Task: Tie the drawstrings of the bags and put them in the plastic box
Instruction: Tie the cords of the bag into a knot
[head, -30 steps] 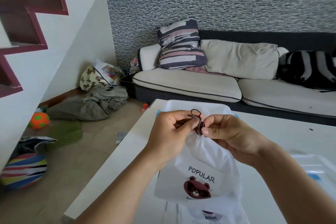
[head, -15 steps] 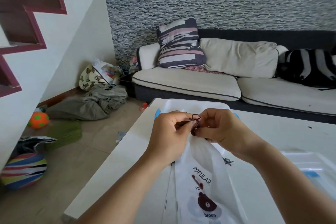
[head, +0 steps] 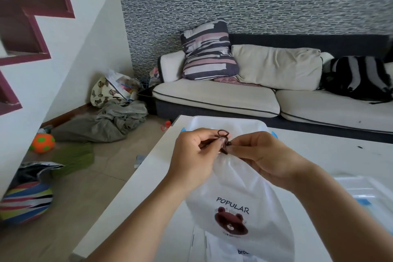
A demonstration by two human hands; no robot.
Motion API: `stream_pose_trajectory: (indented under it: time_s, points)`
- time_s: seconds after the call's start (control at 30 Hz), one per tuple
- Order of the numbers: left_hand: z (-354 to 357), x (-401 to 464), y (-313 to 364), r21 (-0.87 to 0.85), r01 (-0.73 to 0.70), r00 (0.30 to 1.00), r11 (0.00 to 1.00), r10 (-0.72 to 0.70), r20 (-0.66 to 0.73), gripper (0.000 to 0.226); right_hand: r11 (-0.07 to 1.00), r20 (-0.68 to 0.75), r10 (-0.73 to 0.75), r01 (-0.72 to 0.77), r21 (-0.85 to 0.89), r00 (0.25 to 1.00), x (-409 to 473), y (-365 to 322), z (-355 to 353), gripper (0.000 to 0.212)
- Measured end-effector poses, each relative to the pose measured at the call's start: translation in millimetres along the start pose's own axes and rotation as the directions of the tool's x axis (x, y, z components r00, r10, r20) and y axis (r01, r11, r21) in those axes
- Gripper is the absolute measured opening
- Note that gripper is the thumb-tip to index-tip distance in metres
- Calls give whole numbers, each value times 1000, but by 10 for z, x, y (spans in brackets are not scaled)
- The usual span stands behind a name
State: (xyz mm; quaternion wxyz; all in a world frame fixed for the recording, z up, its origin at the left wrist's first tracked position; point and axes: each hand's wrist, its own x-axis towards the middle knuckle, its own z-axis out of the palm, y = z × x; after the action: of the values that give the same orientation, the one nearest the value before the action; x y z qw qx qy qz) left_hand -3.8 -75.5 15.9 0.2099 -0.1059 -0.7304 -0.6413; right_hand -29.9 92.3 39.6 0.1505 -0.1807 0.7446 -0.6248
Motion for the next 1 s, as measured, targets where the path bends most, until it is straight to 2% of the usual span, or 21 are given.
stream_pose_trajectory:
  time_s: [0.07,0.13,0.27,0.37,0.47,0.53,0.67,0.77,0.83,1.0]
  points:
    - [-11,-5,25,-106,51,998,993,-47,36,18,992,75,8,-18,128,997,-27,24,-53,22]
    - [-5,-12,53,-192,89,995,977,-78,62,20,982,127,-12,-13,190,992,-58,18,-54,13]
    - [6,-14,120,-321,147,988,935,-123,96,23,951,179,-41,-17,308,983,-86,0,-42,23]
    - [-16,-10,139,-351,175,983,920,-144,114,22,929,171,-71,3,370,983,-92,-4,-53,4]
    - [-37,-6,126,-342,161,985,926,-130,114,24,951,177,-85,27,307,980,-99,-4,-101,6]
    - [-44,-3,114,-323,144,988,936,-116,104,24,980,172,-89,56,188,981,-98,-6,-163,13]
    - [-35,7,101,-305,126,991,944,-108,74,22,994,101,-103,107,-35,990,-82,-30,-243,11]
    - [-26,18,100,-297,94,996,950,-89,32,23,992,34,-121,121,21,992,-89,-29,-183,26]
    - [-18,19,110,-281,78,997,957,-80,3,23,989,-7,-111,111,99,994,-164,-54,-109,29]
    - [20,20,87,-277,73,994,958,-93,-59,18,983,-40,-88,93,159,995,-89,16,-64,32]
